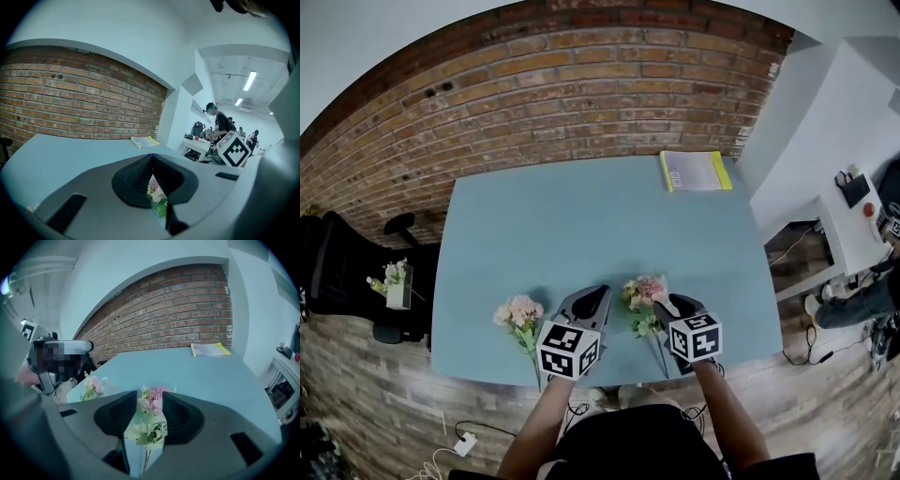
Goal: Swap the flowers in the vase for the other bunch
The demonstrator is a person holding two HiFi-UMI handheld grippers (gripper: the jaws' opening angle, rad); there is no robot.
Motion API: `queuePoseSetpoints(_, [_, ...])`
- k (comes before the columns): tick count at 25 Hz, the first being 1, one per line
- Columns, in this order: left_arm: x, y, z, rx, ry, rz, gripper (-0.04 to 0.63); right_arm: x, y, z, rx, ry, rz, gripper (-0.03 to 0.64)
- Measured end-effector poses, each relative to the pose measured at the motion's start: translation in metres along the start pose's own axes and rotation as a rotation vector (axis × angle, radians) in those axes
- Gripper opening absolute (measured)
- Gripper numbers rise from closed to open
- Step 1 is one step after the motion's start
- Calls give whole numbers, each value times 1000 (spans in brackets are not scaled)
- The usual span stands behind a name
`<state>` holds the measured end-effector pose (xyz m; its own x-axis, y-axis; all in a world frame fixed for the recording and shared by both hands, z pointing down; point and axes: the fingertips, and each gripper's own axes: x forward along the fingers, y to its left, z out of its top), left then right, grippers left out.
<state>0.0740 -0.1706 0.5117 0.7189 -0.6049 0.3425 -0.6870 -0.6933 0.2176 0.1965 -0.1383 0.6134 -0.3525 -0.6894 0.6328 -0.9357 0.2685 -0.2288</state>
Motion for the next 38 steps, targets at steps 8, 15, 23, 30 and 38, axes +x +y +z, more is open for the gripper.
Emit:
queuePoseSetpoints(8, [7, 10, -9, -14, 28, 9, 9, 22, 0, -24, 14, 123, 26, 312])
queuePoseSetpoints(15, [10, 17, -10, -15, 37, 22, 9, 38, -1, -38, 43, 207, 41, 398])
queuePoseSetpoints(23, [13, 28, -8, -31, 35, 37, 9, 54, -7, -53, 70, 295, 37, 437])
queuePoseSetpoints(30, [15, 35, -8, -45, 38, 51, 9, 68, -14, -69, 82, 363, 31, 442])
queuePoseSetpoints(38, [19, 41, -12, -55, 49, 70, 9, 81, -18, -82, 76, 406, 32, 442])
